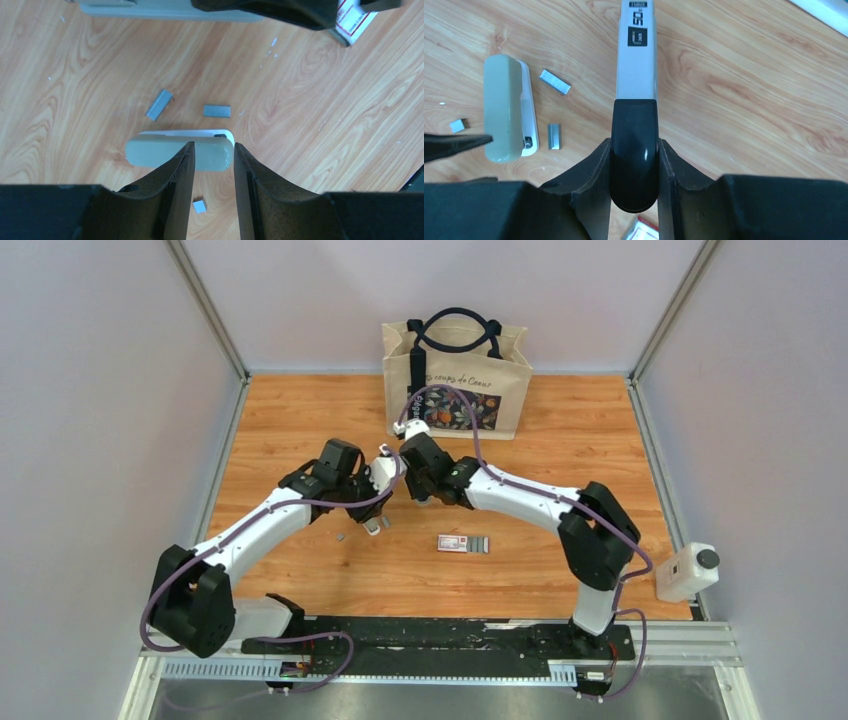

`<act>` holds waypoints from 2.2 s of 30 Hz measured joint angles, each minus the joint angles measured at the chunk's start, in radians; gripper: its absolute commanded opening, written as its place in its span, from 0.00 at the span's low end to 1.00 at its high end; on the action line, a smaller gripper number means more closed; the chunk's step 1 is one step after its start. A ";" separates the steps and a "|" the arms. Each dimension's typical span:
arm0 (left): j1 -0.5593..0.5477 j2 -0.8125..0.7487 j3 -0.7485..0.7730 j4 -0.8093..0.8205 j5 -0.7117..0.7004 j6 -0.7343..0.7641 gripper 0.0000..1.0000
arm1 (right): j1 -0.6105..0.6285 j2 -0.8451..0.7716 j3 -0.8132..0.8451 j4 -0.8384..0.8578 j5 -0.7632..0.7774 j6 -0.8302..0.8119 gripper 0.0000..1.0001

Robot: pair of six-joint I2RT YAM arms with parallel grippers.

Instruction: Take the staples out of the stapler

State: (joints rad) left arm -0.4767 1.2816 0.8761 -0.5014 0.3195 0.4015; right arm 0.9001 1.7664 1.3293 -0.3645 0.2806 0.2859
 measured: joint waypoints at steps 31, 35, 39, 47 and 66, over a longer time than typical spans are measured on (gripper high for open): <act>0.002 0.051 -0.040 0.050 0.047 0.024 0.49 | -0.034 0.024 -0.030 0.074 -0.114 0.050 0.83; -0.018 0.072 0.002 0.080 0.104 0.051 0.47 | -0.046 -0.091 -0.138 0.102 -0.099 0.089 0.79; -0.035 0.103 0.036 0.093 0.151 0.069 0.42 | -0.052 -0.181 -0.233 0.103 -0.077 0.119 0.75; 0.023 0.192 0.054 0.001 0.036 0.041 0.43 | -0.048 -0.393 -0.336 0.125 -0.071 0.148 0.81; 0.010 0.257 0.103 -0.073 -0.037 0.108 0.43 | -0.064 -0.601 -0.470 0.123 -0.061 0.200 0.81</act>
State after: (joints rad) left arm -0.4667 1.5387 0.9794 -0.5743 0.2825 0.5091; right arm 0.8364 1.1652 0.8593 -0.2413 0.2192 0.4858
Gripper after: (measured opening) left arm 0.441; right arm 0.811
